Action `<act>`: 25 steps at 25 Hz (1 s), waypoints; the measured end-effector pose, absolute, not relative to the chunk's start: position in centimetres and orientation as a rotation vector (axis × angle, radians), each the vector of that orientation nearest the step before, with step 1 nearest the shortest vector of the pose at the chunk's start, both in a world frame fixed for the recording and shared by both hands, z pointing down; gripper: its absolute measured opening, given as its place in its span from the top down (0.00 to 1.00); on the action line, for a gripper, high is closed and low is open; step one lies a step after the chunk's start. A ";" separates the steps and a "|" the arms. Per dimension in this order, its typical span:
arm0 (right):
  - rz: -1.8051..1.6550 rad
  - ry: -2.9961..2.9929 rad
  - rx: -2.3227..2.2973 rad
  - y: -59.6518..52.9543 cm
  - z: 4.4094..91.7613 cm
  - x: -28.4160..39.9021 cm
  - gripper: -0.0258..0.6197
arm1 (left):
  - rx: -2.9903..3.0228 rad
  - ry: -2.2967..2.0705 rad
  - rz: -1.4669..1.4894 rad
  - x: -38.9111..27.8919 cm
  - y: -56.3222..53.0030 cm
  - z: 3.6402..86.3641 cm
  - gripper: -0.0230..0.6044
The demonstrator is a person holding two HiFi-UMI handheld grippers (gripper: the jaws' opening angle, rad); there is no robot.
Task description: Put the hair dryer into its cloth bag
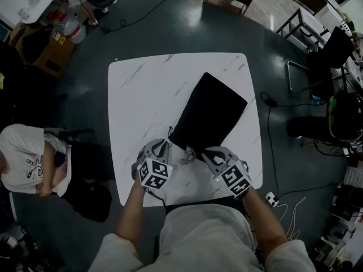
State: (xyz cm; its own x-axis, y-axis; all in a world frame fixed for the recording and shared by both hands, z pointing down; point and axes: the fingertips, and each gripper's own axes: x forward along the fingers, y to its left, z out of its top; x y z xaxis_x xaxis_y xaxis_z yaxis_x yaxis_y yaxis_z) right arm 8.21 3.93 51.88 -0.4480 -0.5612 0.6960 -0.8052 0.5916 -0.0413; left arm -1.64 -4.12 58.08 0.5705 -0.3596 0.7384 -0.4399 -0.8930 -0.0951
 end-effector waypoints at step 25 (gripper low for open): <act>0.564 -1.720 1.520 9.7 57.7 11.4 0.68 | 2.755 -0.539 1.307 2.2 -4.6 61.6 0.94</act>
State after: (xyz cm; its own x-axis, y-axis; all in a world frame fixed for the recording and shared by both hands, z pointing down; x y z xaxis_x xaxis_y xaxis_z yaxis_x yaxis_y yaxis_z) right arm 11.36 9.69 57.70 -0.0040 -0.6338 0.7734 -0.9689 0.1939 0.1538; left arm 2.21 -4.65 61.61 0.5832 -0.2904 0.7587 -0.3286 -0.9384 -0.1066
